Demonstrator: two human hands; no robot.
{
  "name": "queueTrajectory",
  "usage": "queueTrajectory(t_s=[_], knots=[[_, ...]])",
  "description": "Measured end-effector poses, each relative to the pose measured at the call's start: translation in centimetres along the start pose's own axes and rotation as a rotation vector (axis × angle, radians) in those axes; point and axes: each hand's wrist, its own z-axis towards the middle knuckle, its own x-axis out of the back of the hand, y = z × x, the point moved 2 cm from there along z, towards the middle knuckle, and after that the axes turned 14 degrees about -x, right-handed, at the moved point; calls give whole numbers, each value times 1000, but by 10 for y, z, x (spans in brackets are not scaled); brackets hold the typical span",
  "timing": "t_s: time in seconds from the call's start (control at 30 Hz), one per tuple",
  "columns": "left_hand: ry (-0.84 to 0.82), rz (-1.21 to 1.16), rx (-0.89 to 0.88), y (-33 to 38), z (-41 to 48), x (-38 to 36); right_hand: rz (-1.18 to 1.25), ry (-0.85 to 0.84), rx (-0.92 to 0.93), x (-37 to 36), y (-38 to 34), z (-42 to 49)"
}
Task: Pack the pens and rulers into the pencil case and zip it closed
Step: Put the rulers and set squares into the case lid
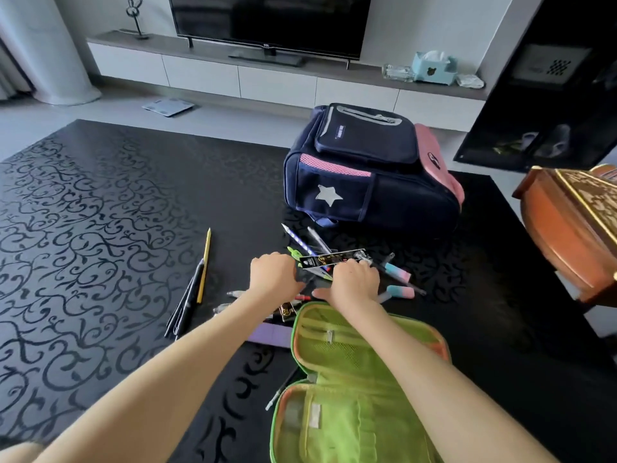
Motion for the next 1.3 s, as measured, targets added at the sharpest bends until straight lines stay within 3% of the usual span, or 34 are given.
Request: queueTrajectory(t_s=[0.23,0.43,0.6,0.73,0.97,1.3], knots=[[-56,-31,-84,10,24,-11,48,-114,18,-4,3,19],[-199,351,-250,16,20,-16,130,-193,-21,-3,4,21],[-227,473,-316,10,22,-14,83,-248,26,-1,9,21],[-222,334,-273,6,25,-6,62,-255,113,0,12,18],[-28,-123,95,-4,28,-9,145,-365,60,-6,9,20],[-75,-174,73,-4,42,-10,87,-245,260,-1,14,12]])
